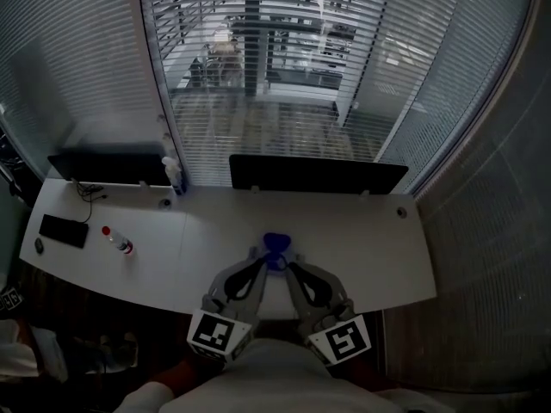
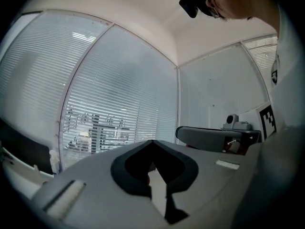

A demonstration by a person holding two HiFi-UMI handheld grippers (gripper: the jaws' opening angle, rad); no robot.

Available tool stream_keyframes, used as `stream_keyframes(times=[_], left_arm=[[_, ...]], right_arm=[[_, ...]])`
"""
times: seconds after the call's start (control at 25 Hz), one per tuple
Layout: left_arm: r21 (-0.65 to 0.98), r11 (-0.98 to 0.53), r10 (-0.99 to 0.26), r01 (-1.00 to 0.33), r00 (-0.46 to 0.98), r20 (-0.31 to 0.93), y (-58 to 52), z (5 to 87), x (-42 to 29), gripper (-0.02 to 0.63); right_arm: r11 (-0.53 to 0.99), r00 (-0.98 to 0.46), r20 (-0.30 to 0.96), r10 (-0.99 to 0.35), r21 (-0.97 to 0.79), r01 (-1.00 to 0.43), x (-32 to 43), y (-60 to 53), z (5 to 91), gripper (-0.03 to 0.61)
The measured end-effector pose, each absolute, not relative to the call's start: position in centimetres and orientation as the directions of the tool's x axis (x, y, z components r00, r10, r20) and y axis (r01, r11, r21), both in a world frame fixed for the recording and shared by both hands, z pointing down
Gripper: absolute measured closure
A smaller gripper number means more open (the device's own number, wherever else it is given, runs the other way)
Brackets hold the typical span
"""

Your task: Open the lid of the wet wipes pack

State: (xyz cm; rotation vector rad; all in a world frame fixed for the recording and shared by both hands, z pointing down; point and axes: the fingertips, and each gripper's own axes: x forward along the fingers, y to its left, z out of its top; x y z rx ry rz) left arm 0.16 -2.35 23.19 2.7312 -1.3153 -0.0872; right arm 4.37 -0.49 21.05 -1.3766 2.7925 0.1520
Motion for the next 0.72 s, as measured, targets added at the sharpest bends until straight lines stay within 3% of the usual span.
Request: stream_keyframes(times=[0.4, 0.72], left_arm=[[0.114, -0.624, -0.778, -0.773, 0.629, 0.008, -2.7, 23.6, 0.0, 0.611], [0.123, -0.628, -0.774, -0.769, 0.633, 0.004, -3.0, 24.5, 0.2, 0.611]], right_arm=[[0.633, -0.635, -0.114, -0.764, 0.055, -0.772, 3.0, -0.9, 19.9, 0.578], [0.619, -0.625, -0.077, -0.777, 0.086, -0.781, 3.7, -1.1, 21.1, 0.578]])
